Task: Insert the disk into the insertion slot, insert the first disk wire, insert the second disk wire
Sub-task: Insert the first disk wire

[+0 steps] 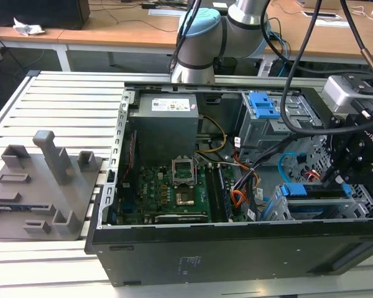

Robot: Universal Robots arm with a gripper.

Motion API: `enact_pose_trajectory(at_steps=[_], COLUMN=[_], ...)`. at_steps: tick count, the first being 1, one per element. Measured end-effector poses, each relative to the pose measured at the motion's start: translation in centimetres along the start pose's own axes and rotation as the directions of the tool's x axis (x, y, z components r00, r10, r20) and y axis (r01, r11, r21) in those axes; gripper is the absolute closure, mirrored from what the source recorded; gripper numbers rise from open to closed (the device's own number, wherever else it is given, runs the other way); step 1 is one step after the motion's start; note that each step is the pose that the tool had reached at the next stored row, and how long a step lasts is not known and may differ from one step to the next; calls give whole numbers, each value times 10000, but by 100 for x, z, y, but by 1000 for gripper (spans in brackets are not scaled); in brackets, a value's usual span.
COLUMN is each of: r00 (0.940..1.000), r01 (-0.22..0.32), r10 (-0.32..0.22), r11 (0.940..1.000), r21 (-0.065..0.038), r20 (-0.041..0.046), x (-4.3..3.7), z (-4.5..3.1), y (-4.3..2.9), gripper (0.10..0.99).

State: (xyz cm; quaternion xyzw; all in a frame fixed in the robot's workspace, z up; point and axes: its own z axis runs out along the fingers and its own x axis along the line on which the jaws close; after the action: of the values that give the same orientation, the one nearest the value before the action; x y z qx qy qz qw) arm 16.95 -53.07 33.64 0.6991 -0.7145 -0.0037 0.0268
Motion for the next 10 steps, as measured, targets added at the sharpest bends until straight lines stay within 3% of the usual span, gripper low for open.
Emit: enact_pose_trajectory(at_steps=[3,4,5,8,10], r00=[10000,10000,10000,10000,10000], r01=[0,0,0,0,0], r10=[0,0,0,0,0], r11=[10000,10000,10000,10000,10000], r21=[1,0,0,0,0], r20=[7,3,-1,0,0], x=[0,0,0,0,-13], z=[4,2,-8,-180,-251], y=[0,0,0,8,12], gripper=[906,839,839,839,839])
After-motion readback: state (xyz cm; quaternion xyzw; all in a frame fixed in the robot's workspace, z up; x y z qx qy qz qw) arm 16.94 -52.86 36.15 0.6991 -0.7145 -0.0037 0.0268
